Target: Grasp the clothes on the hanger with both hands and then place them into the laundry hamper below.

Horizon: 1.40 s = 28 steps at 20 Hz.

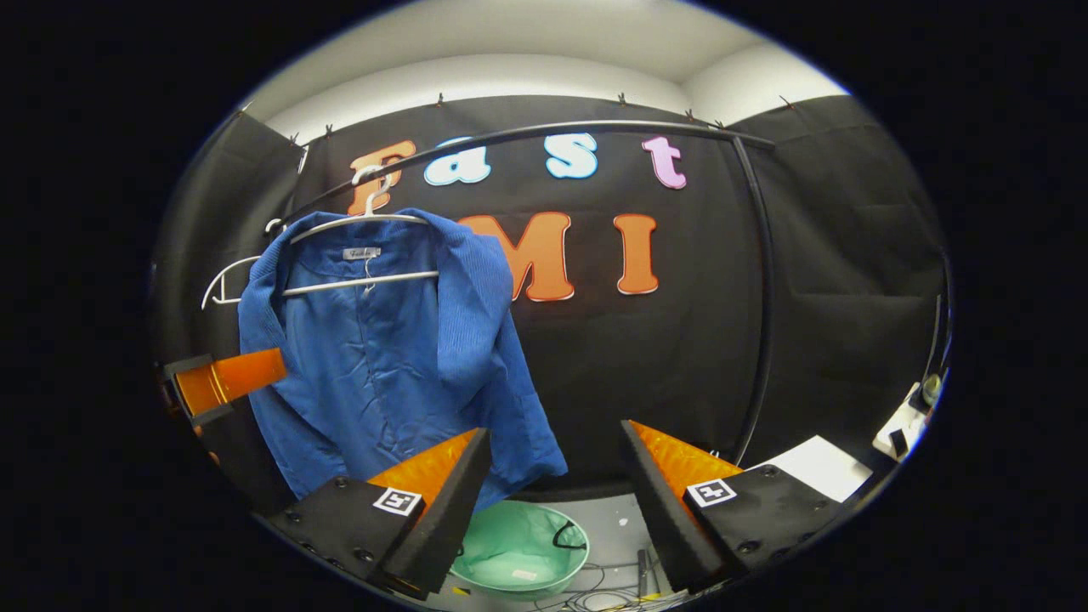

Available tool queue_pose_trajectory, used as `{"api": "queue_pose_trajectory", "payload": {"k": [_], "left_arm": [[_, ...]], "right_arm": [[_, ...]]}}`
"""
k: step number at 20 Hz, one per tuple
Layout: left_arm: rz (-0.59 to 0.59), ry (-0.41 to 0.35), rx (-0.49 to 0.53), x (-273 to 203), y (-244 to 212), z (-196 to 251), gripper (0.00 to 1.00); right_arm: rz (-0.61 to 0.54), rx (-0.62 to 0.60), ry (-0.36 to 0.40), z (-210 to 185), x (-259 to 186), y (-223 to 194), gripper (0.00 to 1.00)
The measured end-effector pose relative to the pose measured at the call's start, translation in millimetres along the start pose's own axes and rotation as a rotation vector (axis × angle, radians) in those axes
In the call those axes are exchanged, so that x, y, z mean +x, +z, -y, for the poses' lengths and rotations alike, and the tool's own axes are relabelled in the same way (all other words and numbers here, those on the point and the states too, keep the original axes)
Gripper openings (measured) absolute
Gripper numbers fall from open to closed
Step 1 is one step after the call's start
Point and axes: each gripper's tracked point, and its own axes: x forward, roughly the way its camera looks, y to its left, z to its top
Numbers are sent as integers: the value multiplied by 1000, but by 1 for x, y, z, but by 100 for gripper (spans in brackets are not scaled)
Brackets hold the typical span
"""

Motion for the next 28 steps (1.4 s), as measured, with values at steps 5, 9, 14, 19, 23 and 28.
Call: {"api": "queue_pose_trajectory", "payload": {"k": [5, 9, 14, 19, 23, 28], "left_arm": [[-27, 2, 14, -1, -8, -11, 95], [-28, 12, 14, -4, -8, -17, 98], [-36, 39, -1, -3, -11, -24, 95], [-42, 66, 4, -1, -13, -29, 95], [-46, 89, 6, -1, -15, -34, 95], [-52, 119, 2, 4, -17, -43, 99]], "right_arm": [[-30, 19, -19, -4, -3, -22, 98], [-36, 18, -22, -10, -3, -16, 98], [-26, 1, -11, -19, -3, -6, 89], [-14, -22, 19, -31, 9, 5, 89], [0, -24, 68, -49, 23, 16, 89], [41, -56, 134, -73, 43, 42, 89]]}}
